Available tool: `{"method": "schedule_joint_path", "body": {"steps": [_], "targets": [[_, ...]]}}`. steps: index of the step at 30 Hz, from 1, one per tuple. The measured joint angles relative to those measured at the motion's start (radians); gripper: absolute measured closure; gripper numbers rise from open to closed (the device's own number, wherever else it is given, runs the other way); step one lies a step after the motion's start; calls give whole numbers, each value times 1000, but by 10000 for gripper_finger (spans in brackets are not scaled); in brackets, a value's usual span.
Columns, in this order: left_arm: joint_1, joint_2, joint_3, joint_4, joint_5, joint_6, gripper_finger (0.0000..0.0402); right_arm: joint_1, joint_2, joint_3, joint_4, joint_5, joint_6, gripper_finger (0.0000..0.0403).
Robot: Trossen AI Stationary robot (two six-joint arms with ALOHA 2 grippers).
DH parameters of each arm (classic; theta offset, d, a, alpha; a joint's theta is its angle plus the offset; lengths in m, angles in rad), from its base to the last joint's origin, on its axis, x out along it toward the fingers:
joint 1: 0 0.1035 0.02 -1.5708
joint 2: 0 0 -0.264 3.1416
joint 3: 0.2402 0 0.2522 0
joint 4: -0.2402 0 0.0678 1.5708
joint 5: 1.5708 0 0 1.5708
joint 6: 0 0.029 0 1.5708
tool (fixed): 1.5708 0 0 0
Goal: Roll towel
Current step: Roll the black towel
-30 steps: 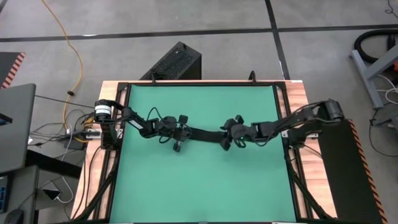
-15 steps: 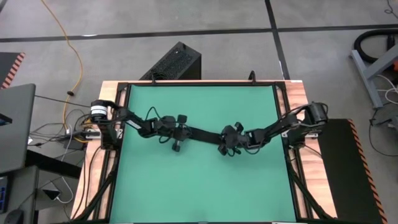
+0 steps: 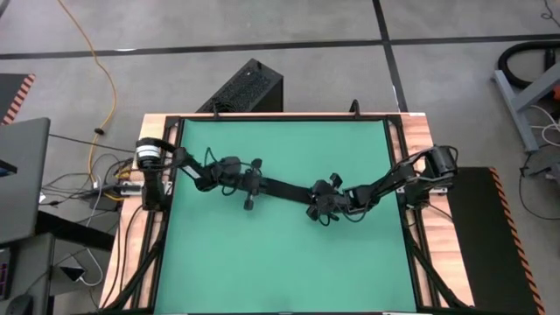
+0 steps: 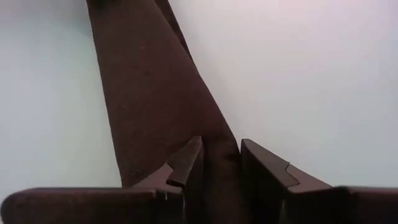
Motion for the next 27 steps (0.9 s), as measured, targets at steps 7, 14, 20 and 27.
{"method": "schedule_joint_path", "body": {"steps": [7,14,20,27], "targets": [[-21,127,28,86,-153,8,402,-7,0,0,2,-2,-1,270],[13,136,16,-19,-85,-98,401,-7,-2,4,-44,-32,35,270],[-6,100,-79,27,-1,-227,401,-8,-2,3,-38,-36,-15,270],[-79,18,-162,301,-195,-155,402,-8,-3,3,-31,-41,-139,270]]}}
